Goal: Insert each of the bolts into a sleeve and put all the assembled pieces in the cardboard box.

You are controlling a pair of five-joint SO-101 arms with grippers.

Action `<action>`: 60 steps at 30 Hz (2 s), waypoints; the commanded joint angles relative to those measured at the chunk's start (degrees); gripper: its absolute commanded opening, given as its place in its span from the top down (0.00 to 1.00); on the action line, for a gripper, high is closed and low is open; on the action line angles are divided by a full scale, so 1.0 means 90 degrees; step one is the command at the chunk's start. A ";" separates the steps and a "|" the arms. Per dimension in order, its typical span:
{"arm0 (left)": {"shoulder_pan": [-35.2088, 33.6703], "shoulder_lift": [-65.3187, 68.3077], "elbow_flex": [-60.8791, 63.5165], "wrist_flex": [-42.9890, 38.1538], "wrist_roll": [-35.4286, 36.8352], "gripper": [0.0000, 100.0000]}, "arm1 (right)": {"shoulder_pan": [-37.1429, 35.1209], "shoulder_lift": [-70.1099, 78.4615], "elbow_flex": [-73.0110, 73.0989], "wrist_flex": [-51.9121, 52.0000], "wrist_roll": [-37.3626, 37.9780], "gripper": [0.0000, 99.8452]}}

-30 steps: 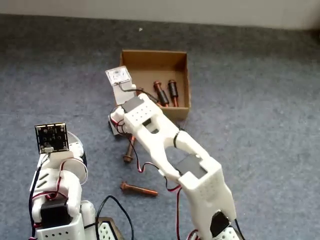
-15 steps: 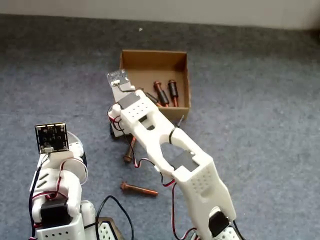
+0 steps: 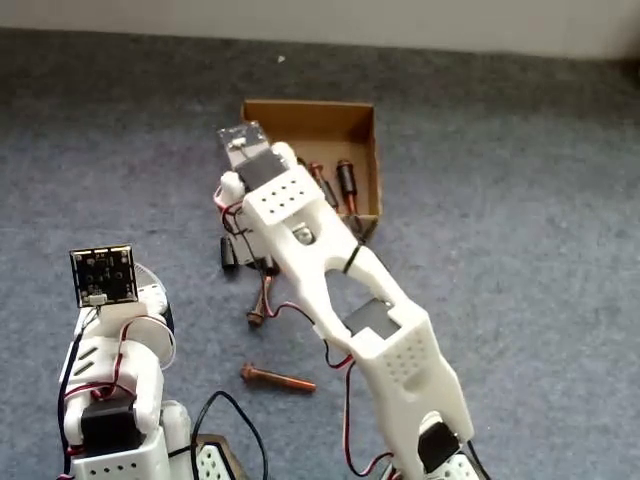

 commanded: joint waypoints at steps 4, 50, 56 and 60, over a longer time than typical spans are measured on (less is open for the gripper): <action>-0.0063 -0.0054 -0.0151 -0.0147 -0.0010 0.99 | 0.0278 -0.0142 -0.0327 0.0337 0.0000 0.99; -0.0063 -0.0054 -0.0151 -0.0156 -0.0010 0.99 | 0.0757 -0.3004 0.7106 -0.3463 0.0908 0.90; -0.0063 -0.0054 -0.0142 -0.0156 -0.0010 0.99 | 0.0767 -0.3013 0.6930 -0.3346 0.0947 1.00; -0.0063 -0.0054 -0.0122 -0.0156 -0.0010 0.99 | 0.0767 -0.3199 0.6930 -0.3267 0.0908 0.99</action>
